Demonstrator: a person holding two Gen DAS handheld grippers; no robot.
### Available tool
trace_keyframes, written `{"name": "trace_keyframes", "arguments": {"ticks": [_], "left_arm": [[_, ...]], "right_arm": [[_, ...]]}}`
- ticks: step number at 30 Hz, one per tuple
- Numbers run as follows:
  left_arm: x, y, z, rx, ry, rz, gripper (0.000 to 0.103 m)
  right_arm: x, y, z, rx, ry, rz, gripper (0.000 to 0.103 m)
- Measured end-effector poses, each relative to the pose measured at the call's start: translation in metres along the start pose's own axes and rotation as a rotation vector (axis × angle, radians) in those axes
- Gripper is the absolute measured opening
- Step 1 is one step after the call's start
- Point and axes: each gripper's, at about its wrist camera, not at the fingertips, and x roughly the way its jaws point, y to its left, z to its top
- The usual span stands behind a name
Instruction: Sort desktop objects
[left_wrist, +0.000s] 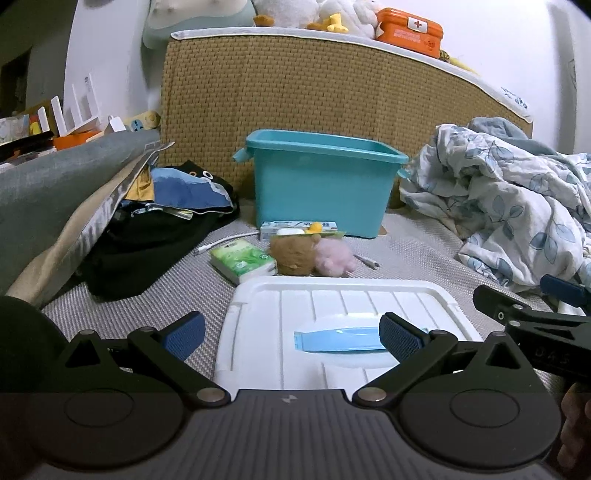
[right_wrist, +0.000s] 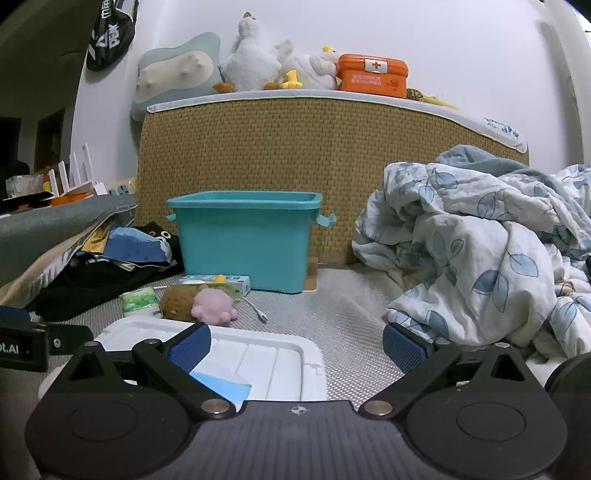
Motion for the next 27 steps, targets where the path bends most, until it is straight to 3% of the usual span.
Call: {"name": "trace_keyframes", "arguments": {"ticks": [13, 27], "left_arm": [[-0.002, 0.001, -0.002, -0.001, -0.014, -0.020, 0.103], [-0.003, 0.006, 0.000, -0.018, -0.033, -0.041, 0.103]], "right_arm": [[0.001, 0.005, -0.002, 0.008, 0.008, 0.049, 0.100], [0.017, -0.008, 0.002, 0.066, 0.041, 0.087, 0.085]]}}
